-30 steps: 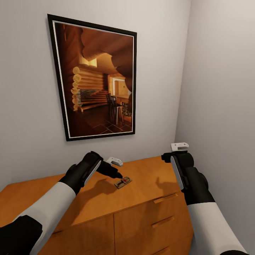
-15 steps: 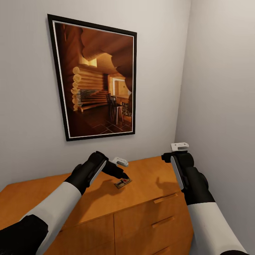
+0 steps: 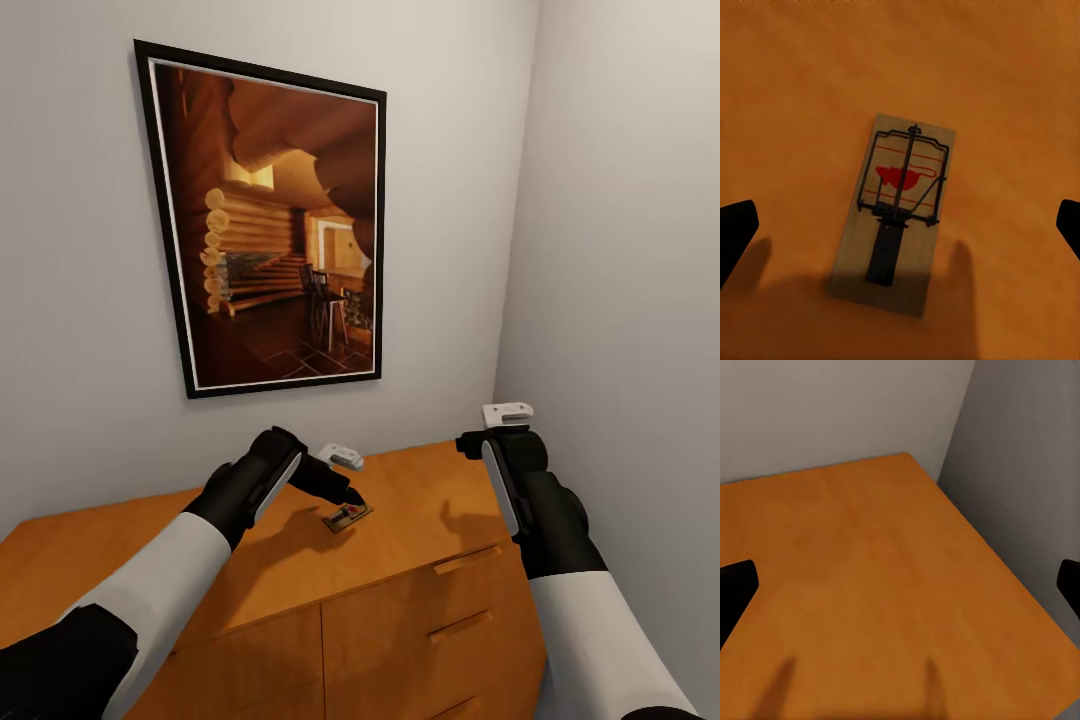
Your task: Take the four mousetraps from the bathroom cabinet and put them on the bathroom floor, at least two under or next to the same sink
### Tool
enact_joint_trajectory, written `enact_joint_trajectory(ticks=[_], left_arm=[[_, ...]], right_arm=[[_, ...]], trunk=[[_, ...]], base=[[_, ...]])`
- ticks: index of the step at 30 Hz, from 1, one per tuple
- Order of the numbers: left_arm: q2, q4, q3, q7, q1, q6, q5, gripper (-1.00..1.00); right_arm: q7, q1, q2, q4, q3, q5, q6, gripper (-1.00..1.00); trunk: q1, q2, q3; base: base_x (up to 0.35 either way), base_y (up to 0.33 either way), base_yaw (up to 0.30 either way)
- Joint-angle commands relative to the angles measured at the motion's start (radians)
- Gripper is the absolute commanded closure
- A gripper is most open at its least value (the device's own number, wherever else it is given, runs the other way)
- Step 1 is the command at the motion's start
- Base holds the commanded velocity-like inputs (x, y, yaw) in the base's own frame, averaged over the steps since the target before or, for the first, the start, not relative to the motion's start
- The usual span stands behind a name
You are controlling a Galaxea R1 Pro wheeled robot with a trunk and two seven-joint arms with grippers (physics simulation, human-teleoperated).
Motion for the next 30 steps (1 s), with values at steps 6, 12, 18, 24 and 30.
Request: enact_joint_trajectory(ticks=[6, 12, 18, 24, 30], left_arm=[[0.003, 0.004, -0.001, 0.002, -0.001, 0.005, 0.004, -1.00], [0.005, 0.024, -0.001, 0.004, -0.006, 0.003, 0.005, -1.00], [0.005, 0.067, -0.001, 0.006, -0.031, -0.001, 0.005, -1.00], [0.001, 0.136, 0.000, 0.006, -0.061, -0.053, 0.005, -1.00], [-0.008, 0.191, 0.000, 0.006, -0.079, -0.119, 0.005, -1.00]], right_arm=[[0.003, -0.001, 0.000, -0.001, 0.001, 0.008, 0.006, -1.00], [0.003, -0.001, 0.000, -0.001, 0.001, 0.007, 0.006, -1.00], [0.003, -0.001, 0.000, -0.001, 0.002, 0.006, 0.006, -1.00], [0.003, -0.001, 0.000, -0.001, 0.001, 0.006, 0.006, -1.00], [0.003, -0.001, 0.000, -0.001, 0.001, 0.006, 0.006, -1.00]], trunk=[[0.000, -0.001, -0.001], [0.000, -0.001, -0.001], [0.000, -0.001, -0.001], [0.000, -0.001, -0.001], [0.000, -0.001, -0.001]], base=[[0.000, 0.000, 0.000], [0.000, 0.000, 0.000], [0.000, 0.000, 0.000], [0.000, 0.000, 0.000], [0.000, 0.000, 0.000]])
